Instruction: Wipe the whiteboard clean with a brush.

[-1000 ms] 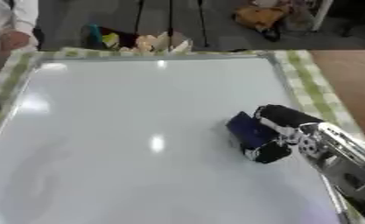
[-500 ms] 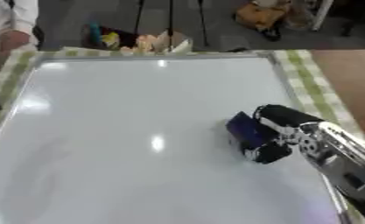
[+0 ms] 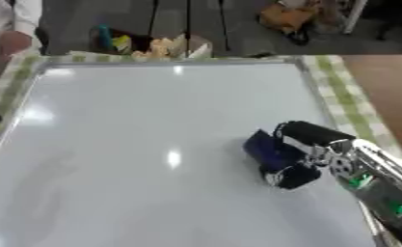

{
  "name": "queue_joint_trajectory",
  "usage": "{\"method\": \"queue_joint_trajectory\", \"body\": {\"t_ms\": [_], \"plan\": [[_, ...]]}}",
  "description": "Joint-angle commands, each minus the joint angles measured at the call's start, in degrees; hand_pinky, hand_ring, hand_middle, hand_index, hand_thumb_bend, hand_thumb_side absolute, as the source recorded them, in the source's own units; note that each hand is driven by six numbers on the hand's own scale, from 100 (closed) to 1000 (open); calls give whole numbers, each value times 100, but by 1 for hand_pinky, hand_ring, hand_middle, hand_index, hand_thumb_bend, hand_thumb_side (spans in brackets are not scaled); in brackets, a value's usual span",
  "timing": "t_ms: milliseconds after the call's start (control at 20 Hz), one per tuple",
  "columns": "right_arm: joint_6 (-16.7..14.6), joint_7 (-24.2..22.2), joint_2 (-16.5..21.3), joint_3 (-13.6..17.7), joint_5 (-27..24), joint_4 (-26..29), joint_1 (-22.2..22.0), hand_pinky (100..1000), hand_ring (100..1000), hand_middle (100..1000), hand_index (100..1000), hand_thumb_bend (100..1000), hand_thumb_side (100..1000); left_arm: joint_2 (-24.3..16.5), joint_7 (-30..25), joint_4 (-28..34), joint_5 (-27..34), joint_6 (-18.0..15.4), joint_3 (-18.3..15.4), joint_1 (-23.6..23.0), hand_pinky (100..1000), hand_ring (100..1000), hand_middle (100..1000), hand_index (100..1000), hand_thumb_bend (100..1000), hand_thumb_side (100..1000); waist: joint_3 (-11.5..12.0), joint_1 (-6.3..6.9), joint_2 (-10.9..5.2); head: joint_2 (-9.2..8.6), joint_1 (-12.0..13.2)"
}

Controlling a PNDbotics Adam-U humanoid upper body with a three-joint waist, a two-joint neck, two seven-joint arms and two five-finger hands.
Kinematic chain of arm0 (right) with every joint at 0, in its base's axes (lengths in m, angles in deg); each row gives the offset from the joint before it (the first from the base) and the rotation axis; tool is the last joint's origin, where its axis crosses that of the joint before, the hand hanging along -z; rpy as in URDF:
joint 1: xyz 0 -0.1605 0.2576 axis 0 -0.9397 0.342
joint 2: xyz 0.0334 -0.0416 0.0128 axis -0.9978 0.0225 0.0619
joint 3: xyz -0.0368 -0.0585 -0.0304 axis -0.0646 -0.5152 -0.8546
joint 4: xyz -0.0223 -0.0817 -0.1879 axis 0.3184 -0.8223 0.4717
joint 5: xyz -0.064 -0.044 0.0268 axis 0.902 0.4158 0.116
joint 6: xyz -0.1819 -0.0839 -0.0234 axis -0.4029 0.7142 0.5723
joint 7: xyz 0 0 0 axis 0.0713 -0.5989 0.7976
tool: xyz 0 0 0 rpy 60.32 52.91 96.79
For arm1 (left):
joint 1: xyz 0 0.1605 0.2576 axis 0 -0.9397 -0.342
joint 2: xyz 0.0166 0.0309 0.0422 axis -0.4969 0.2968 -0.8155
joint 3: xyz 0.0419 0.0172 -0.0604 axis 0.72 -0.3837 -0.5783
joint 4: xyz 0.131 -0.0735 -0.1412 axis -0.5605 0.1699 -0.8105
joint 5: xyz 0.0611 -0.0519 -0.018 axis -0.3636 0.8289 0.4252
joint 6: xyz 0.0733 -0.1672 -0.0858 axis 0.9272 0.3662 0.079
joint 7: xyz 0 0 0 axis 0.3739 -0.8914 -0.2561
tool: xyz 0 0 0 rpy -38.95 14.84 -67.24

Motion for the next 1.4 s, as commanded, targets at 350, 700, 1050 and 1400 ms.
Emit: {"method": "queue_joint_trajectory", "body": {"t_ms": [350, 700, 1050, 1400], "plan": [[-8, -171, 250, -25, -216, 309, -98, 390, 451, 249, 136, 100, 306, -51, -26, 103, 7, -11, 23, 68, 432, 786, 737, 691, 100, 969, 27, -25, -97, -50, -2], [14, -246, 221, -61, -174, 268, -51, 392, 453, 262, 154, 100, 277, -49, -31, 103, 14, -15, 29, 78, 430, 786, 737, 691, 100, 968, 80, -30, -99, -62, -25], [110, -249, 168, -58, 79, 37, 137, 395, 458, 264, 157, 100, 253, -47, -43, 103, 18, -18, 36, 78, 429, 786, 738, 691, 100, 967, 105, -29, -106, -59, -42], [291, -270, 162, 48, 454, -96, 288, 396, 460, 266, 160, 100, 214, -55, -46, 103, 14, -16, 32, 70, 427, 787, 738, 691, 100, 968, 84, -34, -103, -50, -43]]}}
